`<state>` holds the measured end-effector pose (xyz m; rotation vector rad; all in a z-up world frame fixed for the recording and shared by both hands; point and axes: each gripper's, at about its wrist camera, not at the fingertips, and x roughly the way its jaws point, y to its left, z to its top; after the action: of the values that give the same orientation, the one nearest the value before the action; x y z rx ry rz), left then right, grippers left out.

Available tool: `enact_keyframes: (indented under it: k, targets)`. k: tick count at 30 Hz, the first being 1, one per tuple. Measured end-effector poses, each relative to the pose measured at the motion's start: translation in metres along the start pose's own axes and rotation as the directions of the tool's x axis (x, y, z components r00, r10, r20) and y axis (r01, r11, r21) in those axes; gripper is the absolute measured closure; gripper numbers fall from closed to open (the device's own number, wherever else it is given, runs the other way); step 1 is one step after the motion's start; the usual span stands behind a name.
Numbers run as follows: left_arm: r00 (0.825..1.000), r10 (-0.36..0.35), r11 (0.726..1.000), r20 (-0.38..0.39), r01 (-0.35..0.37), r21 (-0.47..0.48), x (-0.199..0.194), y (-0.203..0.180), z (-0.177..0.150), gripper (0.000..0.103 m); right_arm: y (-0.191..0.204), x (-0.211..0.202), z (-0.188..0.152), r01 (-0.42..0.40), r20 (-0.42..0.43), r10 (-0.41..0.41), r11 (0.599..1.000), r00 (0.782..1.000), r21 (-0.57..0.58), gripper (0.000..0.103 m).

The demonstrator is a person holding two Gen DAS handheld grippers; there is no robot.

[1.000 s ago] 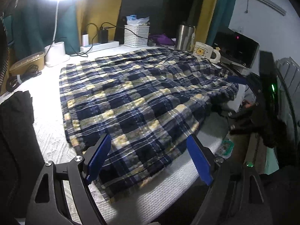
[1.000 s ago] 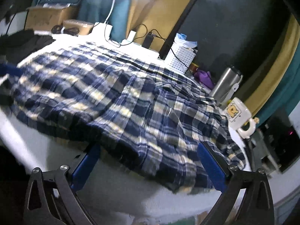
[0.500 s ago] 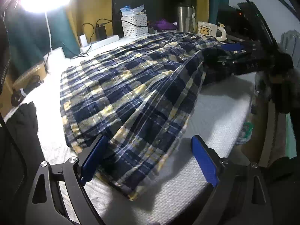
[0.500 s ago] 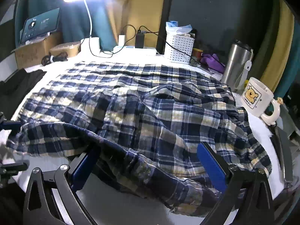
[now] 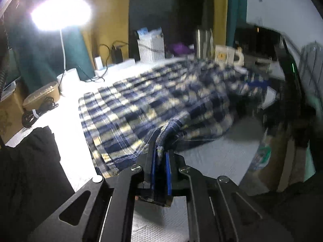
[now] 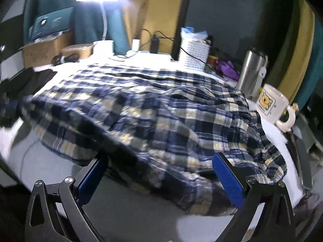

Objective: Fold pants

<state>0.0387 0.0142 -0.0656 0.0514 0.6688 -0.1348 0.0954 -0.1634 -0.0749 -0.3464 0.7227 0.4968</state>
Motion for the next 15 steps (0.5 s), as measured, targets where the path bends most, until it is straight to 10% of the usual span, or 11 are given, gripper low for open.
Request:
enact_keyframes:
  k: [9, 15]
  targets:
    - [0.992, -0.068, 0.992, 0.103, 0.078, -0.100, -0.025, 0.010, 0.027, 0.100, 0.047, -0.001, -0.010, 0.001, 0.047, 0.005, 0.991, 0.999, -0.134, 0.000]
    - [0.989, -0.084, 0.993, 0.123, 0.094, -0.077, -0.037, 0.003, 0.035, 0.100, 0.007, 0.022, -0.008, 0.111, 0.029, -0.110, 0.993, 0.993, -0.047, 0.000]
